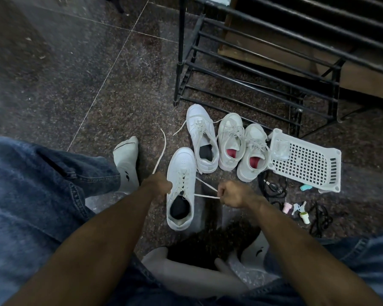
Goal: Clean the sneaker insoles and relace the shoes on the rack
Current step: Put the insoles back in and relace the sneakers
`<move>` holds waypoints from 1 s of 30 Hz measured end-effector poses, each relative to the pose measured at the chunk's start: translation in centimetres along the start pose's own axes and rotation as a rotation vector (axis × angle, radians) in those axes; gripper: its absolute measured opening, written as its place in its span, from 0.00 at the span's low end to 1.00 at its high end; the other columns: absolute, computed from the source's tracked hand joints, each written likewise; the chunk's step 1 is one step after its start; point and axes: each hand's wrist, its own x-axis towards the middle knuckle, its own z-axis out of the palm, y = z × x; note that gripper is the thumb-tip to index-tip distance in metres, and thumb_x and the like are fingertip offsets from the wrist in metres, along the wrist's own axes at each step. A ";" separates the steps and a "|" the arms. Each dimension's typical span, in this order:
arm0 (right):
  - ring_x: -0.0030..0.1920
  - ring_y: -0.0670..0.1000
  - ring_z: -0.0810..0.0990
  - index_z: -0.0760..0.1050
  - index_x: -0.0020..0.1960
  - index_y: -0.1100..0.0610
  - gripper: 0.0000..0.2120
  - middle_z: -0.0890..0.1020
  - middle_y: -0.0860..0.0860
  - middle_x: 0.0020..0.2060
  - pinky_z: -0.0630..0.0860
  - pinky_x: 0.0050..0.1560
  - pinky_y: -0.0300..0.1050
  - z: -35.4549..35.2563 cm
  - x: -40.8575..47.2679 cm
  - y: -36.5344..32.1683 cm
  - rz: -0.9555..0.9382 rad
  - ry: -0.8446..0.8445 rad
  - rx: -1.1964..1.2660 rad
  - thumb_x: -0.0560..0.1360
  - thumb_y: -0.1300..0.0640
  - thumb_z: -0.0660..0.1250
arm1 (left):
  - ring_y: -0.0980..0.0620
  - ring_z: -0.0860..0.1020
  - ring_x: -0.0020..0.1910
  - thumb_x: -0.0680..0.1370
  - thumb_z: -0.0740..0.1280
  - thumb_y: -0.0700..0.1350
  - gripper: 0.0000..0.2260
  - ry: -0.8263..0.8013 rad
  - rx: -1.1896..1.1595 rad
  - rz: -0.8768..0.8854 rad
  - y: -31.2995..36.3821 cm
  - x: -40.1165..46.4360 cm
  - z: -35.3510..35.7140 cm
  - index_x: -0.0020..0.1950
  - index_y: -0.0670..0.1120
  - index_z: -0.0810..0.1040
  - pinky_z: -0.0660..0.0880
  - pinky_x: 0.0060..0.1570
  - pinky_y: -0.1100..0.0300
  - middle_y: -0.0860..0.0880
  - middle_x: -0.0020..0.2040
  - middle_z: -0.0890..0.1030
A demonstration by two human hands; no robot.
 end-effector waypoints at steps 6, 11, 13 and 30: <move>0.40 0.51 0.82 0.80 0.39 0.50 0.07 0.84 0.50 0.38 0.79 0.42 0.46 -2.3 -0.9 -2.4 -0.093 -0.110 0.038 0.73 0.59 0.67 | 0.51 0.71 0.24 0.78 0.69 0.44 0.13 -0.077 -0.548 0.078 3.7 -2.0 -2.6 0.36 0.39 0.75 0.71 0.21 0.65 0.47 0.28 0.69; 0.33 0.54 0.80 0.79 0.45 0.58 0.05 0.83 0.56 0.40 0.78 0.38 0.49 -4.0 -3.0 -5.9 -0.145 -0.150 0.144 0.76 0.60 0.65 | 0.56 0.61 0.20 0.77 0.70 0.48 0.12 -0.004 -0.733 0.178 4.7 -3.4 -3.6 0.38 0.41 0.79 0.80 0.34 0.57 0.50 0.26 0.63; 0.31 0.52 0.79 0.77 0.48 0.61 0.06 0.82 0.55 0.39 0.76 0.36 0.46 -4.4 -3.9 -7.0 -0.160 -0.156 0.192 0.77 0.58 0.64 | 0.56 0.60 0.22 0.77 0.70 0.46 0.09 -0.026 -0.740 0.203 5.1 -4.2 -3.7 0.39 0.42 0.81 0.79 0.32 0.59 0.50 0.26 0.64; 0.22 0.51 0.75 0.77 0.41 0.60 0.15 0.77 0.54 0.27 0.68 0.23 0.40 -7.2 -5.9 -6.3 -0.256 0.120 0.688 0.79 0.50 0.64 | 0.55 0.60 0.18 0.80 0.59 0.48 0.16 -0.246 -0.643 0.386 8.2 -7.0 -3.1 0.43 0.38 0.80 0.79 0.32 0.58 0.43 0.31 0.79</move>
